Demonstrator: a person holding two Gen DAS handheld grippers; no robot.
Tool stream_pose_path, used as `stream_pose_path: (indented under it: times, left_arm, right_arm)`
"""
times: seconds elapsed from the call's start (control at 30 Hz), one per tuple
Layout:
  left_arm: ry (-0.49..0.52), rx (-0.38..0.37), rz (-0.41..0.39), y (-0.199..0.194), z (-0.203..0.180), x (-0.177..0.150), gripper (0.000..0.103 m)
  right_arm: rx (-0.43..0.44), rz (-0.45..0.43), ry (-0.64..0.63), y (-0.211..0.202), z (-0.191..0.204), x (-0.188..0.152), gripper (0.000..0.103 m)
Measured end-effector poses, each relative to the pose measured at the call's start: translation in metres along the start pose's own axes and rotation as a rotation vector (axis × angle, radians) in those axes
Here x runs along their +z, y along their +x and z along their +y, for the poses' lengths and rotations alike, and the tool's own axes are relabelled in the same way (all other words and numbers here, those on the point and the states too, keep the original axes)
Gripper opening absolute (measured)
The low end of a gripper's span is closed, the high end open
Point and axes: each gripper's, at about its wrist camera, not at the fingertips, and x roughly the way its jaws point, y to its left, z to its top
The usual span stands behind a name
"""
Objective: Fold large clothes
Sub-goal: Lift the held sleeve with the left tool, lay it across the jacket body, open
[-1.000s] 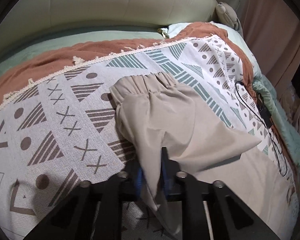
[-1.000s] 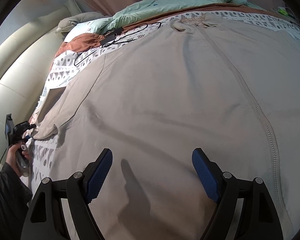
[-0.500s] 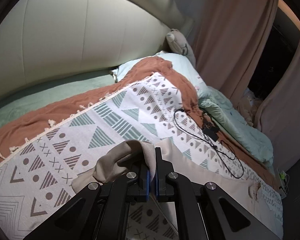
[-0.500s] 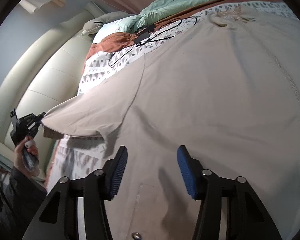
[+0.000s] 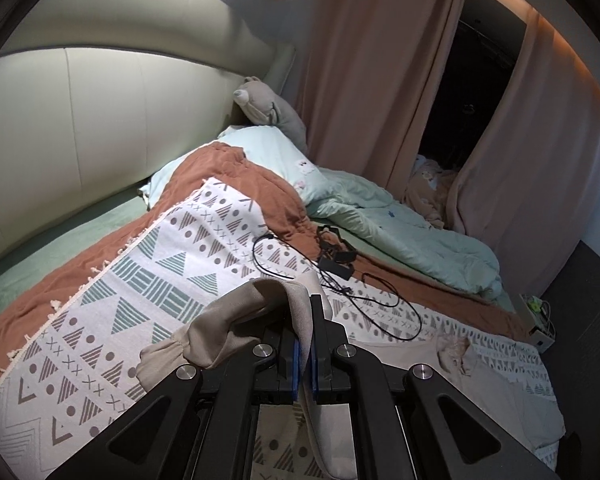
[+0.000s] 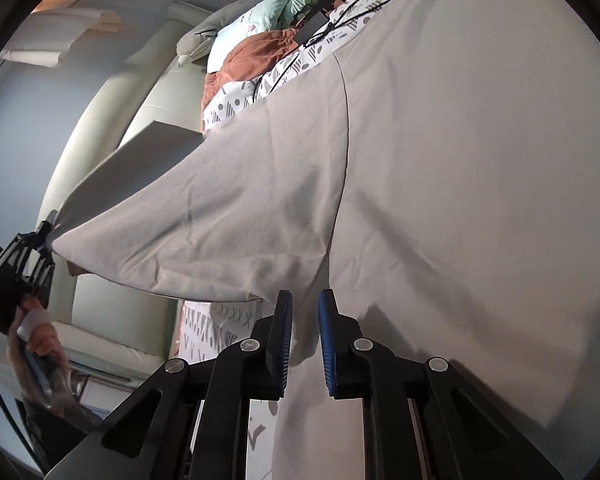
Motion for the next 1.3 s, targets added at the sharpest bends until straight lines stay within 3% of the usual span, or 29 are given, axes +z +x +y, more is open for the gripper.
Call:
stream_pose_path:
  times: [0.2, 0.4, 0.43, 0.5, 0.53, 0.57, 0.73, 1.1, 1.3]
  left_arm:
    - [0.056, -0.073, 0.003, -0.009, -0.041, -0.006, 0.003]
    - [0.08, -0.138, 0.017, -0.011, -0.079, -0.017, 0.003]
    - [0.077, -0.149, 0.017, -0.011, -0.084, -0.019, 0.003]
    - [0.073, -0.171, 0.018, -0.011, -0.095, -0.022, 0.003]
    - [0.069, -0.182, 0.021, -0.01, -0.102, -0.025, 0.003]
    - [0.067, -0.192, 0.026, -0.009, -0.108, -0.028, 0.003]
    - [0.048, -0.233, 0.069, 0.005, -0.14, -0.05, 0.003]
    - [0.018, -0.331, 0.16, 0.032, -0.226, -0.086, 0.003]
    - [0.038, -0.37, 0.235, 0.047, -0.279, -0.114, 0.003]
  right_arm:
    - [0.042, 0.056, 0.034, 0.038, -0.003, 0.001, 0.01]
    - [0.011, 0.119, -0.009, 0.058, 0.002, 0.0, 0.01]
    - [0.003, 0.124, -0.013, 0.056, 0.003, 0.001, 0.016]
    - [-0.002, 0.116, -0.021, 0.046, 0.007, 0.003, 0.038]
    - [0.008, 0.099, -0.026, 0.037, 0.01, 0.003, 0.058]
    - [0.015, 0.072, -0.031, 0.025, 0.012, 0.003, 0.07]
    - [-0.045, -0.048, -0.053, -0.04, 0.019, 0.005, 0.071]
    - [-0.213, -0.243, 0.037, -0.194, -0.029, -0.02, 0.071]
    - [-0.243, -0.361, 0.136, -0.258, -0.057, -0.026, 0.071]
